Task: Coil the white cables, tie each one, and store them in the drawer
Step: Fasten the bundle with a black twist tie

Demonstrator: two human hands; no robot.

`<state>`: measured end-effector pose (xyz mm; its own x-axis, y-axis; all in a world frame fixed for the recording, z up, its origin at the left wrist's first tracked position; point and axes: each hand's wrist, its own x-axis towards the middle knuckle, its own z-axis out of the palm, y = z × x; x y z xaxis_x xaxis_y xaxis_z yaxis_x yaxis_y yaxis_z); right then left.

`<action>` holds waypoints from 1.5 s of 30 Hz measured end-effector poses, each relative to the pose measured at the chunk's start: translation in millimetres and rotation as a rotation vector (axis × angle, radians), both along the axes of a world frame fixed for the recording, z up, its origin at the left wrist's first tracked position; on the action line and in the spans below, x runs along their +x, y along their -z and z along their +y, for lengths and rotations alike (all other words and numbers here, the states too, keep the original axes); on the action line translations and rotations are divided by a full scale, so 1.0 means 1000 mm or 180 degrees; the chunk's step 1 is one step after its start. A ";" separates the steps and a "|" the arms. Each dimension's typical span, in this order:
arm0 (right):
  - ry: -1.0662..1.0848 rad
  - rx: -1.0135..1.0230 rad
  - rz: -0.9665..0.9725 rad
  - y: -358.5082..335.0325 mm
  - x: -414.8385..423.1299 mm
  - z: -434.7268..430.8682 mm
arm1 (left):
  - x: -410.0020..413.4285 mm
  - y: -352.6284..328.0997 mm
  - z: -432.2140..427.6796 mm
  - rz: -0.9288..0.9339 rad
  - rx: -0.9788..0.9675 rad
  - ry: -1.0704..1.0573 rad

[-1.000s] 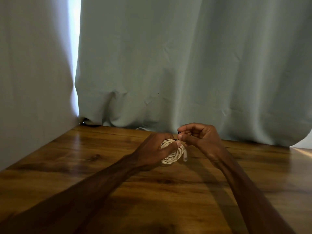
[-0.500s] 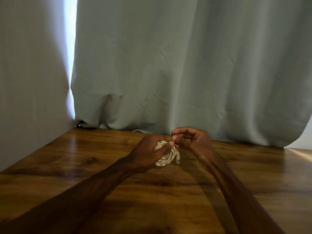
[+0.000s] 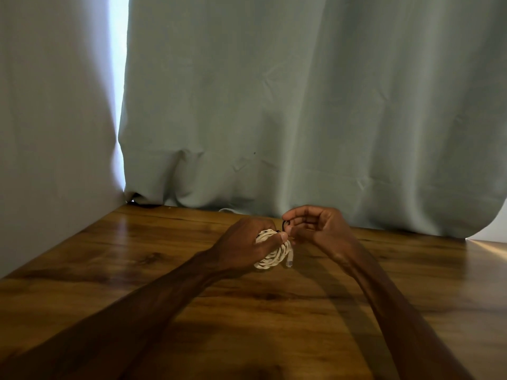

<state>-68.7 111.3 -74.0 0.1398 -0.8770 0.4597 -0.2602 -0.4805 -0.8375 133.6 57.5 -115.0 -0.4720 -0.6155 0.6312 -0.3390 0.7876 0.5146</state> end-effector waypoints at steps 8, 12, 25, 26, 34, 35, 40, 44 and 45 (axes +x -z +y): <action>0.0107 -0.0189 0.0644 -0.003 -0.004 0.002 | 0.001 0.001 -0.003 -0.0369 -0.0158 -0.0041; 0.0122 -0.0205 0.0549 -0.005 -0.002 0.003 | 0.002 -0.001 -0.004 -0.0193 -0.0190 -0.0026; 0.0122 -0.0021 0.0028 -0.002 0.005 0.001 | 0.001 -0.002 -0.008 -0.0212 -0.0132 -0.0040; 0.0140 -0.0025 0.0035 -0.001 0.007 0.000 | 0.001 -0.001 -0.009 -0.0232 -0.0137 -0.0049; 0.0235 -0.0183 0.0235 0.001 0.010 0.002 | 0.002 -0.002 -0.007 -0.0212 -0.0151 0.0025; 0.0215 -0.0155 0.0228 0.001 0.009 0.003 | 0.001 -0.002 -0.007 -0.0215 -0.0164 0.0035; 0.0092 0.0141 -0.0168 0.000 0.007 0.007 | 0.001 -0.004 -0.006 -0.0256 -0.0170 0.0015; 0.0055 0.0227 -0.0363 0.001 0.010 0.007 | 0.004 -0.005 -0.008 -0.0427 -0.0308 -0.0186; 0.0045 0.0244 -0.0384 0.002 0.011 0.007 | 0.005 -0.005 -0.010 -0.0449 -0.0328 -0.0201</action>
